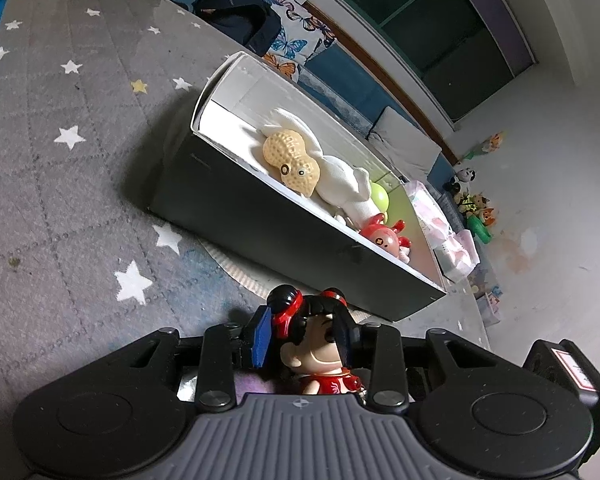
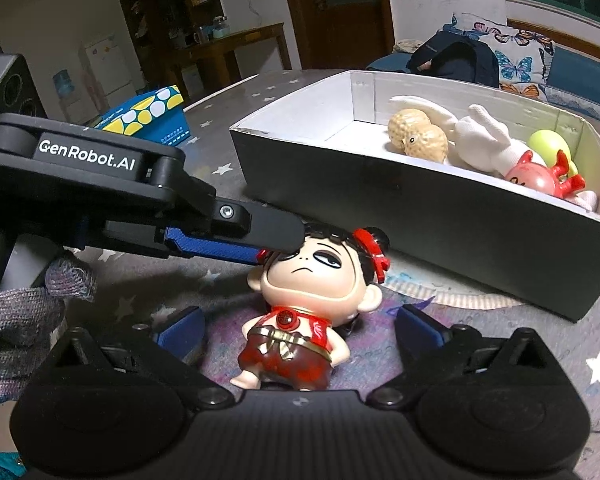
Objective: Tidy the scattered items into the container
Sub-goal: 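Close the right gripper around the red-haired doll's body, then lift the red-haired doll with the right gripper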
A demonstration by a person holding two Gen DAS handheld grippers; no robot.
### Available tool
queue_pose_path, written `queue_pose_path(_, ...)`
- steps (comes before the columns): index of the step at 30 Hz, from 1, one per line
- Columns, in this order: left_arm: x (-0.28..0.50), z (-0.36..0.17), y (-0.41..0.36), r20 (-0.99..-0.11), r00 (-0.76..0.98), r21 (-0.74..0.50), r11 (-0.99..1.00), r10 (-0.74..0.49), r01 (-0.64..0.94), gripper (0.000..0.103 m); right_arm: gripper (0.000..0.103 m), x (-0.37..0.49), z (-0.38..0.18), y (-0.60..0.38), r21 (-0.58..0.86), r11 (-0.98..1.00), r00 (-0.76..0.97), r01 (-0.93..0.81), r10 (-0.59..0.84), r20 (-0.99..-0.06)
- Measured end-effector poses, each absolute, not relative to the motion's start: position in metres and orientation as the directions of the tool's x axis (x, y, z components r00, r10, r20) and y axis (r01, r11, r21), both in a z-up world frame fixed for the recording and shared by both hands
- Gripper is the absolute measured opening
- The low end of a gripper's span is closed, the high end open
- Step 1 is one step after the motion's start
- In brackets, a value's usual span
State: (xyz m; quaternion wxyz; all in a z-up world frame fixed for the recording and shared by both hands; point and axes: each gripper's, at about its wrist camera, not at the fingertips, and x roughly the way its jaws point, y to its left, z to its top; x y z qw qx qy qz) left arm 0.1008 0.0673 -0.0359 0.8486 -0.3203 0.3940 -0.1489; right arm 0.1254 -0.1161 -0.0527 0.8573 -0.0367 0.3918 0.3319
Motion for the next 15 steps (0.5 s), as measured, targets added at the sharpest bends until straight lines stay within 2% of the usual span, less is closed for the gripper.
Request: queue_pose_path(15,0.1023,-0.0363,0.0634,-0.566,0.639,-0.673,0.739,-0.52,0.005,0.037,0.103,0.1306,-0.0518,-0.1232,0.268,0.787,0.473,-0.556,0.564,-0.677)
